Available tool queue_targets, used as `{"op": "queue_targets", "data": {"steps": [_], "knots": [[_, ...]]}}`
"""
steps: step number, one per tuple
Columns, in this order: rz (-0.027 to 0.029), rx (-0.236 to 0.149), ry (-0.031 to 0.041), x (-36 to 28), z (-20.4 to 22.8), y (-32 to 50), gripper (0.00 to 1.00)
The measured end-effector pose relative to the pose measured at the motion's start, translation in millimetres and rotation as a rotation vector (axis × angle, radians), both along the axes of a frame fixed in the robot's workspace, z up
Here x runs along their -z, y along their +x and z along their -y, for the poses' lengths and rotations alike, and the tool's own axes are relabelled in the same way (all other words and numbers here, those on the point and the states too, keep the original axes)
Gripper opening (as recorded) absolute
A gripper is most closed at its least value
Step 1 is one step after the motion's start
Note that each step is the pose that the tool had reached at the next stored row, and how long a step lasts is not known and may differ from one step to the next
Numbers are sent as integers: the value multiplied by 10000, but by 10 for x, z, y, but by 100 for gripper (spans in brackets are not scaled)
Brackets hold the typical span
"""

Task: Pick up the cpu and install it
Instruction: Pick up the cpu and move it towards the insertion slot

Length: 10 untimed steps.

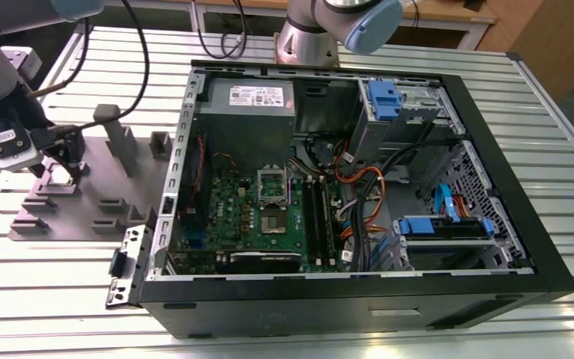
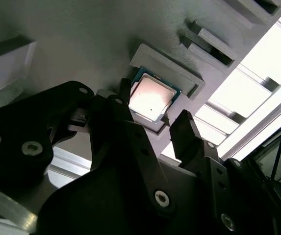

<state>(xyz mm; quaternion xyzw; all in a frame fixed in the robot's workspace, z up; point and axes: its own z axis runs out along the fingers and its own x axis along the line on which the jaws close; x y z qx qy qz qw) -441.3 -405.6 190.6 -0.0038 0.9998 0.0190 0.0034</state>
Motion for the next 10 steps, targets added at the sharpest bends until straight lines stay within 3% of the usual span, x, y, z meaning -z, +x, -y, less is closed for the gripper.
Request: {"op": "queue_targets", "data": {"steps": [10], "knots": [[2, 139, -63, 34, 0, 7, 59]]}}
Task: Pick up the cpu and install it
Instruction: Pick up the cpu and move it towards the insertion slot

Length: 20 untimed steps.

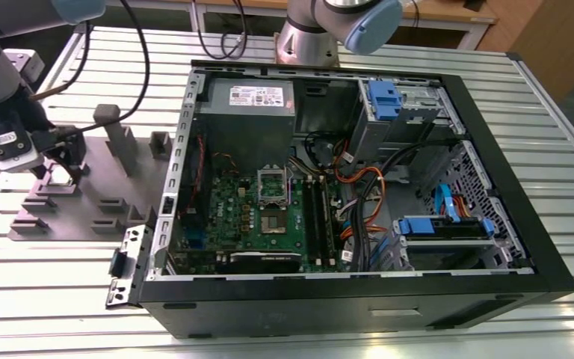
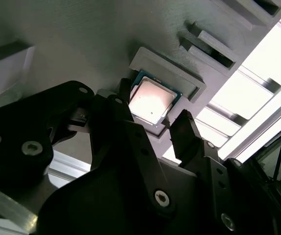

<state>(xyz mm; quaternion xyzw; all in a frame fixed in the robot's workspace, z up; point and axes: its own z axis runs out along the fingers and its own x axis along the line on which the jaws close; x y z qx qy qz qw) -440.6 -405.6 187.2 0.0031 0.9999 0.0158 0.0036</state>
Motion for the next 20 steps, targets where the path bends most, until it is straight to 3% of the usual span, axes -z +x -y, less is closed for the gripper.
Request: {"op": "queue_targets", "data": {"steps": [16, 20], "knots": [[0, 7, 0, 32, 0, 0, 59], [0, 7, -1, 34, 0, 1, 51]]}}
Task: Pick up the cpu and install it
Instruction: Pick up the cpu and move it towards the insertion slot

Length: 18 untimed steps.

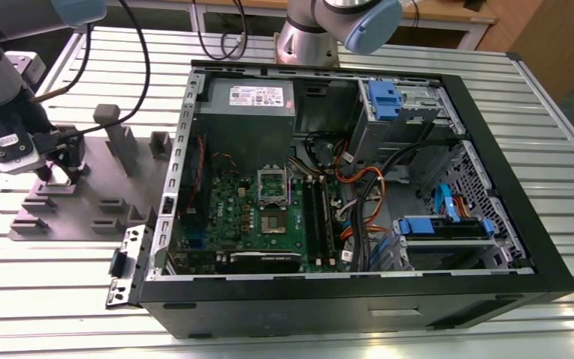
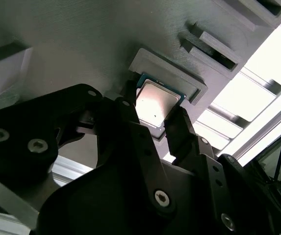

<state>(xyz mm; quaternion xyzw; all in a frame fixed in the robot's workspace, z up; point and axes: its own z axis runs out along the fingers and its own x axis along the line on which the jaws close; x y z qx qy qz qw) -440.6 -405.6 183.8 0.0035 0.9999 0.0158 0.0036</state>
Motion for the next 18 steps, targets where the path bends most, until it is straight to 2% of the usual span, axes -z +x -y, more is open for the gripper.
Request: {"op": "queue_targets", "data": {"steps": [13, 14, 18], "knots": [[0, 0, 0, 1, 0, 0, 52], [0, 0, 0, 2, 0, 0, 58], [1, -99, 1, 2, 0, -10, 58]]}}
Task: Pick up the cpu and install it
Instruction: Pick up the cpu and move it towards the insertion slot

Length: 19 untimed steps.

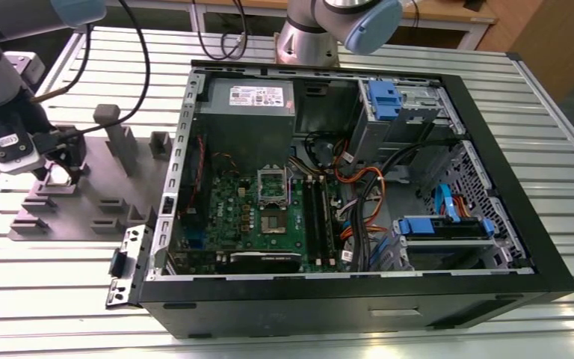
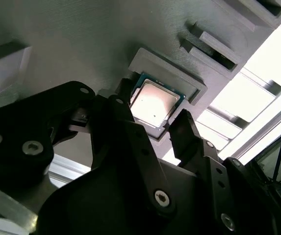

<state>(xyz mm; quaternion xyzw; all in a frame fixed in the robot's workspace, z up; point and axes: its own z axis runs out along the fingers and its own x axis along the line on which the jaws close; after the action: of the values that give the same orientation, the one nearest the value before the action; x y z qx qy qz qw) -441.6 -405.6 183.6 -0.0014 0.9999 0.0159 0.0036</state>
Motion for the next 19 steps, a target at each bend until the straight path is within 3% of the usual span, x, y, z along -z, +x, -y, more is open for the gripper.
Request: {"op": "queue_targets", "data": {"steps": [7, 8, 15, 19], "knots": [[-1, -21, -1, -1, 0, -9, 56], [-1, -21, -1, -1, 0, -9, 49], [-2, -21, -1, -2, 0, -8, 47], [-2, -22, -1, -34, 0, -8, 47]]}}
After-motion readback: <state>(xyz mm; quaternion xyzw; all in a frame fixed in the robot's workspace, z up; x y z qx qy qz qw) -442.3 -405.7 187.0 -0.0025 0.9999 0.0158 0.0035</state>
